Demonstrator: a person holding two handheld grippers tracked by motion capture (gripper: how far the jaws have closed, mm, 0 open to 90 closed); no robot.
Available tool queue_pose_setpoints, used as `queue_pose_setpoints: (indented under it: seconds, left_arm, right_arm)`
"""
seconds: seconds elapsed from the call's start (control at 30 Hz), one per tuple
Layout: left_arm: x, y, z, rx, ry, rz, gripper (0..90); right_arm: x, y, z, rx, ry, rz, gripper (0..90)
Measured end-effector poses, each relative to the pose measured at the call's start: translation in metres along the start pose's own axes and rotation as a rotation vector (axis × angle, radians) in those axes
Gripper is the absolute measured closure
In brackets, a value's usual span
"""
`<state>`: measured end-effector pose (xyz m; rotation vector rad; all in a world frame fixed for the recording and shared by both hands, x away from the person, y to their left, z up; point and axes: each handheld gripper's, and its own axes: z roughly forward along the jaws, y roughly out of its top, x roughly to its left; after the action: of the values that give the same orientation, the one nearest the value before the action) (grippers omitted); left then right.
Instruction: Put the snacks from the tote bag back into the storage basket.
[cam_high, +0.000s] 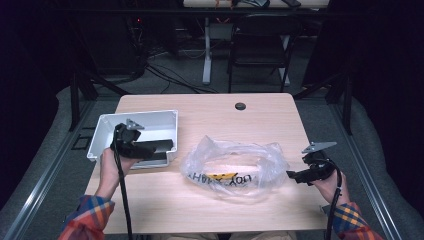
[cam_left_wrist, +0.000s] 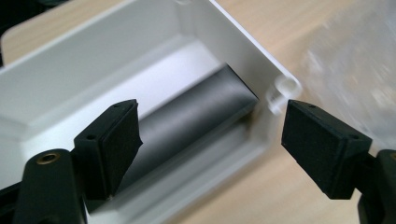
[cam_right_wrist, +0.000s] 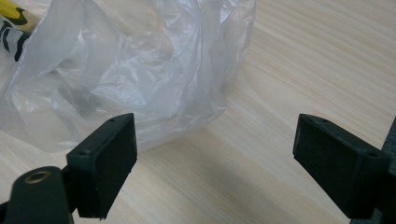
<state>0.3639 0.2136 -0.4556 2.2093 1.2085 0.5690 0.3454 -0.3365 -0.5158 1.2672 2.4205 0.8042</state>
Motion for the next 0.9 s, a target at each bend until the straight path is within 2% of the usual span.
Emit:
queue_pose_setpoints:
  seconds: [0.13, 0.37, 0.43, 0.5, 0.7, 0.9]
  left_arm:
    - [-0.013, -0.019, -0.007, 0.015, -0.029, 0.005, 17.8]
    - [-0.03, -0.048, -0.014, 0.027, -0.034, 0.015, 17.3]
    - [-0.035, -0.055, -0.015, 0.033, -0.038, 0.028, 17.4]
    - [-0.04, -0.062, -0.017, 0.025, -0.049, 0.024, 17.3]
    - [-0.045, -0.078, -0.016, 0.015, -0.068, -0.008, 16.4]
    - [-0.045, -0.085, -0.008, 0.035, -0.089, -0.008, 15.7]
  right_arm:
    - [0.001, 0.0, 0.001, 0.003, 0.001, -0.003, 13.1]
    - [0.001, 0.0, 0.002, 0.006, 0.0, -0.011, 13.2]
    - [0.001, -0.001, 0.002, 0.006, -0.001, -0.009, 13.2]
    - [0.002, -0.001, 0.003, 0.006, -0.006, -0.01, 13.4]
    - [0.002, -0.001, 0.004, 0.006, -0.003, -0.011, 13.4]
    - [0.002, -0.001, 0.006, 0.009, -0.005, -0.018, 13.3]
